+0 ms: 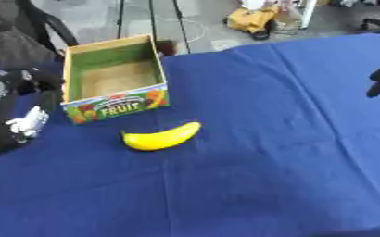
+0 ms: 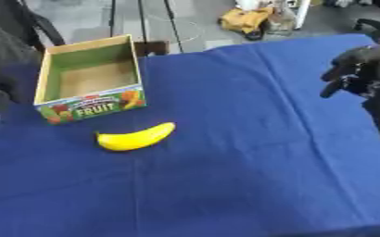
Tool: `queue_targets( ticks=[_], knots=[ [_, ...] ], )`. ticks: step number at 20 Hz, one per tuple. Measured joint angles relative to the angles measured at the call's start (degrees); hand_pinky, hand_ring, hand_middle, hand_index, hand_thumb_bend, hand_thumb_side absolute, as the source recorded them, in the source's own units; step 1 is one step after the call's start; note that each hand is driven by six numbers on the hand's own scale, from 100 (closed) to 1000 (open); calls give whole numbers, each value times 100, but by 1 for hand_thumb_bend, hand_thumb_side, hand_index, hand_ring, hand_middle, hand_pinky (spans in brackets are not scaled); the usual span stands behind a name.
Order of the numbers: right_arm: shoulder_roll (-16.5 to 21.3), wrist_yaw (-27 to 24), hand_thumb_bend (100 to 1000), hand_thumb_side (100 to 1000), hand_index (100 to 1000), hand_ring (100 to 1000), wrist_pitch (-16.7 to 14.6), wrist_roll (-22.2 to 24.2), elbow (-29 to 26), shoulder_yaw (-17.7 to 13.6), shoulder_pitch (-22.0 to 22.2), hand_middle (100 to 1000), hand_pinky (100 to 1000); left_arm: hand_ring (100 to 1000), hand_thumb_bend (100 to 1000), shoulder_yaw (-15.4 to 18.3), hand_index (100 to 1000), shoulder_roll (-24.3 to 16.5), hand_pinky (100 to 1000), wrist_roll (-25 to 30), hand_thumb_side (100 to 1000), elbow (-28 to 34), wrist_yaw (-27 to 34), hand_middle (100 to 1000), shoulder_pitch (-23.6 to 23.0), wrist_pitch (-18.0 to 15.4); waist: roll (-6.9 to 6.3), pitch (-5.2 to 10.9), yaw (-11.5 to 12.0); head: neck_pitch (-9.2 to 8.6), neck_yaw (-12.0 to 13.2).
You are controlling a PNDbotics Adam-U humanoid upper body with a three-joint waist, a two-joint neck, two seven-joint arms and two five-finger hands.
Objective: Pick up objects on the table and place them in the box.
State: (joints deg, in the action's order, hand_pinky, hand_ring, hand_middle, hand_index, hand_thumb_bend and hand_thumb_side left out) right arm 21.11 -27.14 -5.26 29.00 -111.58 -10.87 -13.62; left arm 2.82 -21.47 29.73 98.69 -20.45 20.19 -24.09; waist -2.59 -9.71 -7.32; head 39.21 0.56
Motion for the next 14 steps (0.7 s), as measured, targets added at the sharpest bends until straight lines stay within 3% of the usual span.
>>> queue_targets(
  ticks=[6,14],
  knots=[
    [-1,-22,100,523,706,658,-15,37,1,35,0,659,547,536,363,-535,743,100,538,-38,461,-886,-1304,534,666,-602,26,16,-82,-1,81],
    [-1,-49,100,523,706,659,-14,69,7,66,-1,659,548,529,365,-826,746,465,535,-520,506,-1881,-2291,527,1141,-878,26,37,-155,-2,138]
  ],
)
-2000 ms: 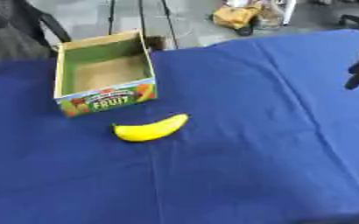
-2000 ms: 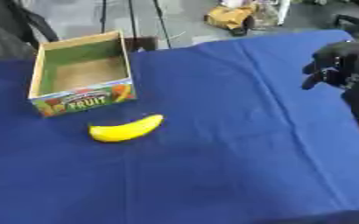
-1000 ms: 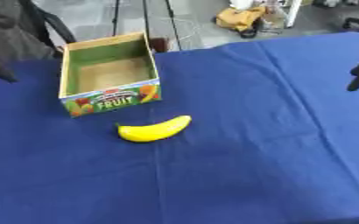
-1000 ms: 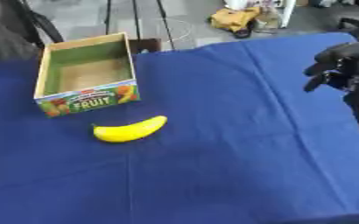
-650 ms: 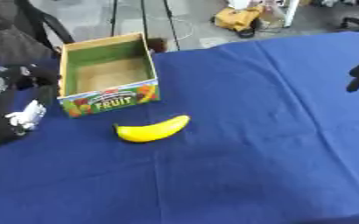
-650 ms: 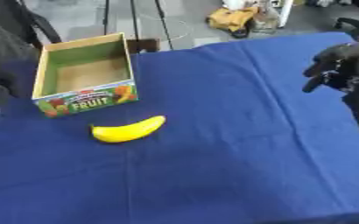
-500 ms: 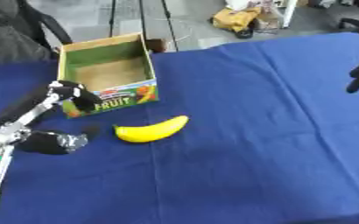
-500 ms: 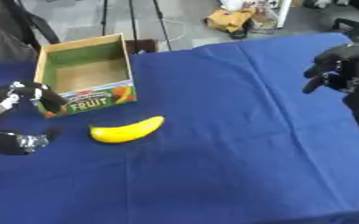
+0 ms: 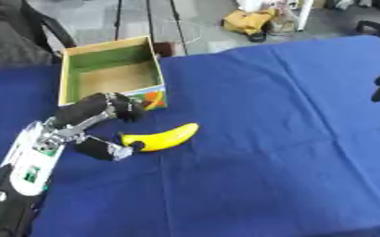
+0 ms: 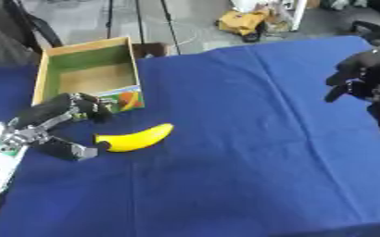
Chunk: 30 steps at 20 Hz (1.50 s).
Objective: Pick up objects on the table and place them in the box.
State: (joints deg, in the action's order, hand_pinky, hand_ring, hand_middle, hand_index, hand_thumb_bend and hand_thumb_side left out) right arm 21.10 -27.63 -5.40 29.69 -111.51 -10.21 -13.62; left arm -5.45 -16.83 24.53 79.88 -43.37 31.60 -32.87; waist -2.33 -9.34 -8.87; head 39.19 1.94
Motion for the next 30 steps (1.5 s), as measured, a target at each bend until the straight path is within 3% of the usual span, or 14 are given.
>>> queue_targets(
  ticks=[5,15,30],
  knots=[
    [-1,-18,100,523,706,659,3,18,12,2,0,660,548,527,374,-102,748,154,533,-213,526,-421,-521,522,111,-95,1,14,-13,-1,5],
    [-25,-19,100,523,706,660,12,30,25,2,0,660,548,528,377,-139,749,281,535,-647,482,-929,-1215,524,173,-139,1,14,-23,-1,11],
    [-29,-19,100,523,706,661,15,38,25,3,0,659,548,517,343,-141,743,375,524,-934,472,-1312,-1617,511,228,-161,1,8,-34,-3,29]
  ],
)
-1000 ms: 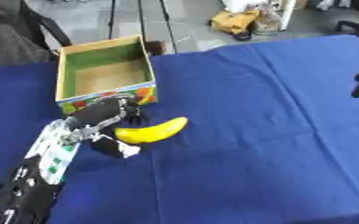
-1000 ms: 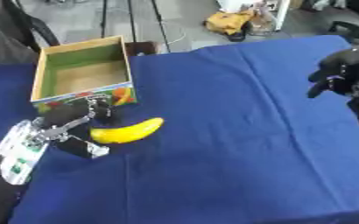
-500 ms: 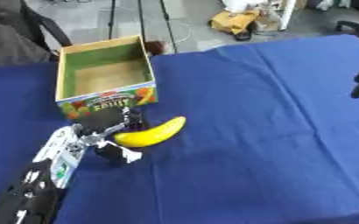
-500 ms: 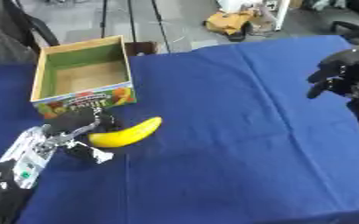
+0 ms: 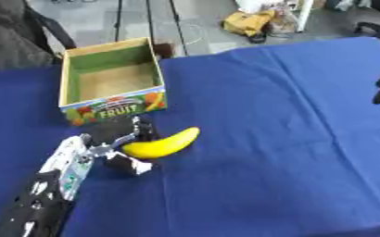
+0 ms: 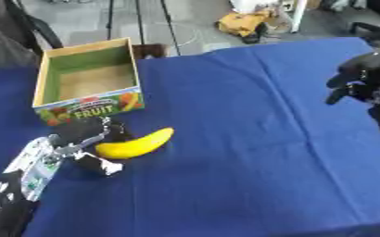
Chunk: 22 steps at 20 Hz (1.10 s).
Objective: Pick up objects on the table and place them in the box.
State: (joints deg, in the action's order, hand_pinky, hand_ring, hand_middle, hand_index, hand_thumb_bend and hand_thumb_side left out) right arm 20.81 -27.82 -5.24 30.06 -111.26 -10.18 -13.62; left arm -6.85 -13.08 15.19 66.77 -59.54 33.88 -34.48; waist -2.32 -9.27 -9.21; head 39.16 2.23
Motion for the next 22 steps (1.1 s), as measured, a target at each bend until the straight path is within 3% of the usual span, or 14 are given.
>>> queue_targets(
  ticks=[14,19,22],
  knots=[
    [0,0,100,523,706,661,7,8,0,0,0,659,548,478,288,0,712,23,483,13,406,-66,-55,468,40,-3,0,0,-16,0,0],
    [-1,0,100,523,706,662,3,13,0,0,0,659,549,453,192,0,682,46,454,-10,293,-75,-112,437,43,15,0,1,-15,0,0],
    [-1,0,100,523,706,662,-3,19,0,0,1,659,549,444,143,0,668,47,444,-52,272,-101,-123,425,47,52,0,2,-15,0,0]
  ],
)
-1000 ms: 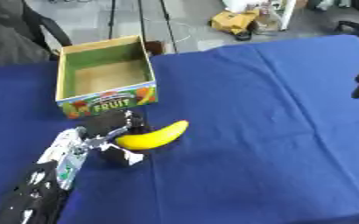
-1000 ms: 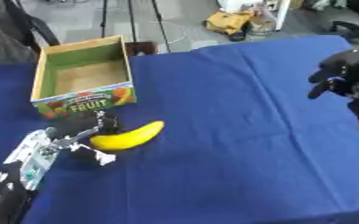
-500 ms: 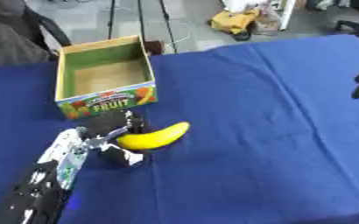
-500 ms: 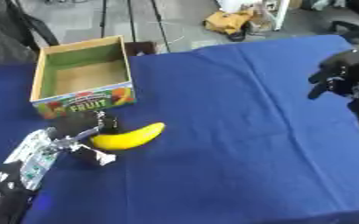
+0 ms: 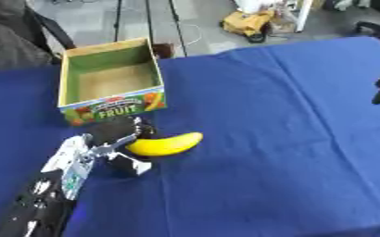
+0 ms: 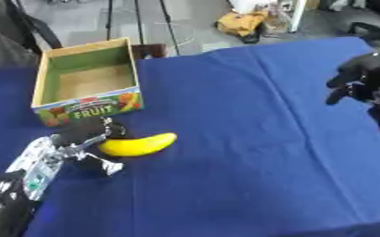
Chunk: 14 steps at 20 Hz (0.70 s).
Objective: Pick up objects on the table and place them in the box.
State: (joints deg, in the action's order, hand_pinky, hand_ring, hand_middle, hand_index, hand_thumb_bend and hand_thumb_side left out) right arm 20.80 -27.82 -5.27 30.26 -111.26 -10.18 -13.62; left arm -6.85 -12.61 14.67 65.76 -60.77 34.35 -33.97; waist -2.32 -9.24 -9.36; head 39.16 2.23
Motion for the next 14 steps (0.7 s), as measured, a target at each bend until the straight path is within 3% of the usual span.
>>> queue_targets(
  ticks=[9,14],
  knots=[
    [0,0,100,523,706,661,-8,8,0,0,1,659,549,448,144,1,669,1,448,-49,289,-10,32,428,2,61,11,1,-6,-2,0],
    [0,-1,100,523,706,661,-8,8,0,0,1,659,549,473,255,1,701,1,478,-3,374,-4,65,460,2,49,16,1,-9,-22,1]
  ],
)
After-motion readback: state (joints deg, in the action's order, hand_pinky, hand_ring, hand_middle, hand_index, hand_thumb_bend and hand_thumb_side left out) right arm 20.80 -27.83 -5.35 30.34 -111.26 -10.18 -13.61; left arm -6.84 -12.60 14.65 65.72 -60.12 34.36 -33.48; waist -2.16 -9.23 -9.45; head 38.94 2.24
